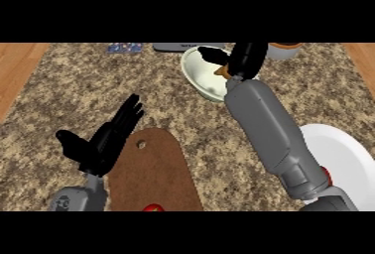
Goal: Pick the croissant from the plate and place it in the bowl
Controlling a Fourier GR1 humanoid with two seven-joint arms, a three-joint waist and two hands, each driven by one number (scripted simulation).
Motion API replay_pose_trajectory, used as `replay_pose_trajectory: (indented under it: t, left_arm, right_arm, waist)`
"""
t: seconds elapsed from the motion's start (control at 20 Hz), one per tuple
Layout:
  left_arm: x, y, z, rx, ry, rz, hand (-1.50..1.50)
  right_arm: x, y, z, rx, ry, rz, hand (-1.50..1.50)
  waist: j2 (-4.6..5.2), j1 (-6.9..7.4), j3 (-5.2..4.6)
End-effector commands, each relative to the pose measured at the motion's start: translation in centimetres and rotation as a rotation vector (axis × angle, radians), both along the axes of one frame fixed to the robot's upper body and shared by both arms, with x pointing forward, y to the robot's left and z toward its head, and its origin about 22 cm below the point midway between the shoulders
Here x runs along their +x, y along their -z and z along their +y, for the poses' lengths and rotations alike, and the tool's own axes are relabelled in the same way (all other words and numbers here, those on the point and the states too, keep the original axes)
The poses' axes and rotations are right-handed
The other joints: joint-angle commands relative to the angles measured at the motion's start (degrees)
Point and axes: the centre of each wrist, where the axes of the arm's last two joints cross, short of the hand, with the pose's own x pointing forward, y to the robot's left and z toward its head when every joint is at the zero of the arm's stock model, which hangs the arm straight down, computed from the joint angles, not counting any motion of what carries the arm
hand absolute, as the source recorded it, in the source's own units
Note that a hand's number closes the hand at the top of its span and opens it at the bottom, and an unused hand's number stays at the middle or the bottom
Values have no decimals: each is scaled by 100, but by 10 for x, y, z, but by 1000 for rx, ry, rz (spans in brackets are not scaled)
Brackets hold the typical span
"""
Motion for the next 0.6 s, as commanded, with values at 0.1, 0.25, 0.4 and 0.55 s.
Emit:
replay_pose_trajectory:
  t: [0.1, 0.25, 0.4, 0.55]
  left_arm:
    - [-2, 0, -8, 8, -11, 16, 0]
    - [-6, 11, 9, 9, -48, 41, 0]
    - [-3, 4, 11, 22, -55, 14, 0]
    - [-15, 12, 17, 8, -68, 42, 0]
  right_arm:
    - [-62, 20, 28, 153, -115, -153, -150]
    - [-98, 28, 39, 144, -183, -219, -150]
    - [-138, 44, 46, 155, -234, -265, -150]
    - [-184, 79, 49, 136, -268, -211, 150]
  waist:
    - [-110, -97, -4]
    - [-155, -277, -15]
    - [-174, -368, -18]
    - [-195, -387, -25]
